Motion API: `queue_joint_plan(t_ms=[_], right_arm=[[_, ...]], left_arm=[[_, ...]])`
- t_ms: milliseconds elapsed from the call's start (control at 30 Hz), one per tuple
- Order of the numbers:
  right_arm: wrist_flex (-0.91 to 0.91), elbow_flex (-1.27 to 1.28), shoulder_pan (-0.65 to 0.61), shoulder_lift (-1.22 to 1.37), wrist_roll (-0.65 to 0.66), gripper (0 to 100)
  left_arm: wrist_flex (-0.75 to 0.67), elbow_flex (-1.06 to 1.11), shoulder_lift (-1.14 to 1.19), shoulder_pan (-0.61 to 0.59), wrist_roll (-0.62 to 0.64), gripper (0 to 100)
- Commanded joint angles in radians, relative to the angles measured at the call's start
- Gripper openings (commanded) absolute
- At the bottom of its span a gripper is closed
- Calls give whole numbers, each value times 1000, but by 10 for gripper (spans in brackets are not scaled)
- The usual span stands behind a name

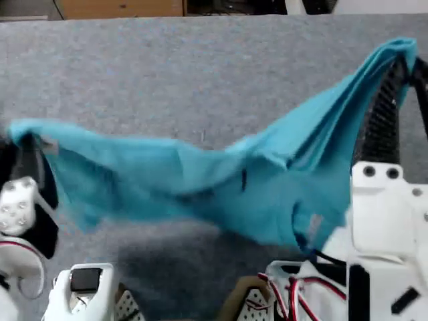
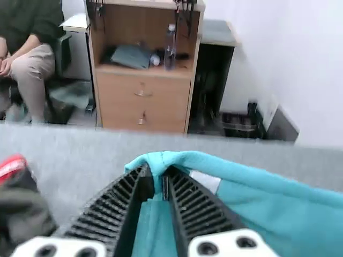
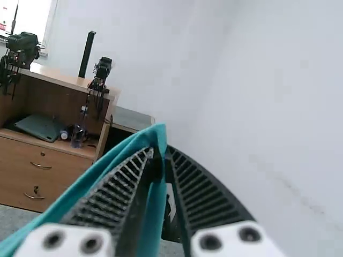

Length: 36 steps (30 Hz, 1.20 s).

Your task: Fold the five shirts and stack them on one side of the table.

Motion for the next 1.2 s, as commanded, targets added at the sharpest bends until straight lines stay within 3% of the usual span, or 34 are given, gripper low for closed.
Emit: queue_joint_plan(t_ms=[0,233,367,467,567,767,933,1167], right_arm=[[2,125,-5,-71,2,4],[-63,360,-15,-269,127,5],[-132,398,-127,-366,215,5],[-219,404,-228,-409,261,5],[-324,415,-249,-398,267,5],[-516,570,-249,-318,267,5],[-537,728,-252,-242,299,4],[-609,938,-248,-79,295,4]], left_arm=[[6,209,-131,-11,-14,19],[6,302,-259,-14,-5,19],[6,256,-263,-23,25,19],[6,241,-263,-133,21,19],[6,245,-263,-230,21,19],[-5,262,-262,-244,-21,19],[-173,500,-265,-244,-21,19],[-516,827,-263,-245,-28,19]])
